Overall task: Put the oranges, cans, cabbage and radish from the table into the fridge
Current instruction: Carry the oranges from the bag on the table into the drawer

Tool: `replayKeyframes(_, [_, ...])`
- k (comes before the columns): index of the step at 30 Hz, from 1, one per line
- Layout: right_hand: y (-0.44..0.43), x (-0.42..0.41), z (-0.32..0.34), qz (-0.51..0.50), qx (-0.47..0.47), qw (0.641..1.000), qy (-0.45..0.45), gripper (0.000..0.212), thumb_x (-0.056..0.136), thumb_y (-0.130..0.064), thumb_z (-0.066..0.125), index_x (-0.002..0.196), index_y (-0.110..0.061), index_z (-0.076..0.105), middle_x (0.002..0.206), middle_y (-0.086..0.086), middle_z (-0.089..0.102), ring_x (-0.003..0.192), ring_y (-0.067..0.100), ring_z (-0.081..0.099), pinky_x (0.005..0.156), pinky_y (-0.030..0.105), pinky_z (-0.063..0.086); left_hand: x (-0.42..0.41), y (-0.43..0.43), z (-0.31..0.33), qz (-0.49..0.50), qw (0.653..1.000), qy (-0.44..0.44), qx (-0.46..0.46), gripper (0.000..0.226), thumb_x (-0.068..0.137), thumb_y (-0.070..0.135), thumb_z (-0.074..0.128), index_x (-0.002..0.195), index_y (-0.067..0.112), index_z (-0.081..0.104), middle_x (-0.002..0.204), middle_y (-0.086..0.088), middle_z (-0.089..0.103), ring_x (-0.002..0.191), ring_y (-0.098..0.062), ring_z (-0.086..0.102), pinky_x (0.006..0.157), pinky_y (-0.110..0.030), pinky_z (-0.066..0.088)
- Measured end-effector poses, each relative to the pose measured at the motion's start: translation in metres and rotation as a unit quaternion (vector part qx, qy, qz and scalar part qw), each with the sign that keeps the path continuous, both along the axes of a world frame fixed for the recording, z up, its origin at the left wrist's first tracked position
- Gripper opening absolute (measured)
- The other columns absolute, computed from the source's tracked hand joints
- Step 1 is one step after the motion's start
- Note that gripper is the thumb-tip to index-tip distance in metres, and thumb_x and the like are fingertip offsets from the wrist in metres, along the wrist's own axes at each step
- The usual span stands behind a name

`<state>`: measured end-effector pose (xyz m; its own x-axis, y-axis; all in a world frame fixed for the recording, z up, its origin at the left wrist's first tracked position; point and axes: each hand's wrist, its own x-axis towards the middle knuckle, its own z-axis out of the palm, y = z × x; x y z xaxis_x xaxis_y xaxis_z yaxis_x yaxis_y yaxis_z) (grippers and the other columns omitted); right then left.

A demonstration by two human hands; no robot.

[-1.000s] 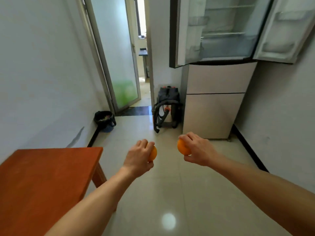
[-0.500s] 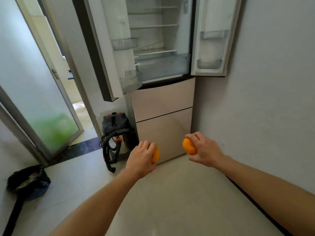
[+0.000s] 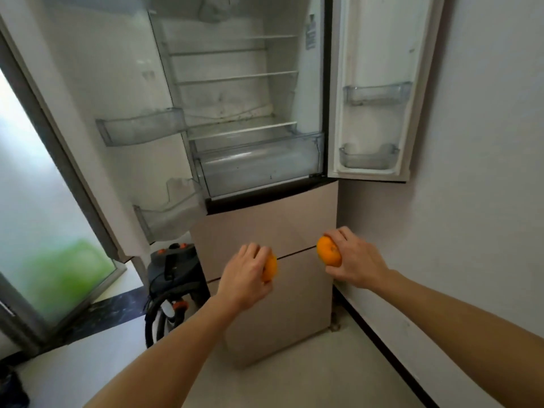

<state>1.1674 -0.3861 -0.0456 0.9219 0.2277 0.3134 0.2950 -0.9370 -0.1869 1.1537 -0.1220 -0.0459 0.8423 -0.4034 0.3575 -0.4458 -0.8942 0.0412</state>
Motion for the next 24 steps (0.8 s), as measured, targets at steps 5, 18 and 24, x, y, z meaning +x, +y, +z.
replayKeyframes(5, [0.000,0.101,0.029,0.036,0.006,0.999,-0.027,0.075,0.070,-0.050,0.072,0.134,-0.030,0.038,0.123,-0.003,0.047,0.096,0.022,0.058,0.069,0.028,0.042,0.097,-0.011,0.044,0.016,0.998,-0.047,-0.033,0.066,0.073,0.039,0.072,0.130,0.024,0.042,0.122,0.001,0.047,0.105,-0.020,0.047,0.076,-0.028,0.043])
replayKeyframes(18, [0.036,0.366,0.166,0.056,0.085,0.979,-0.176,0.077,0.069,-0.043,0.077,0.134,-0.029,0.039,0.127,0.001,0.050,0.102,0.026,0.057,0.077,0.038,0.049,0.374,-0.005,0.176,0.081,0.971,-0.084,-0.210,0.062,0.068,0.028,0.078,0.120,0.015,0.048,0.117,-0.008,0.051,0.104,-0.027,0.050,0.075,-0.034,0.039])
replayKeyframes(24, [0.051,0.462,0.187,0.050,0.072,0.991,-0.099,0.075,0.064,-0.046,0.078,0.129,-0.031,0.042,0.121,0.002,0.055,0.100,0.025,0.057,0.075,0.033,0.044,0.467,0.015,0.181,0.123,0.983,0.074,-0.112,0.056,0.067,0.031,0.079,0.114,0.016,0.054,0.113,-0.008,0.057,0.098,-0.025,0.054,0.075,-0.034,0.046])
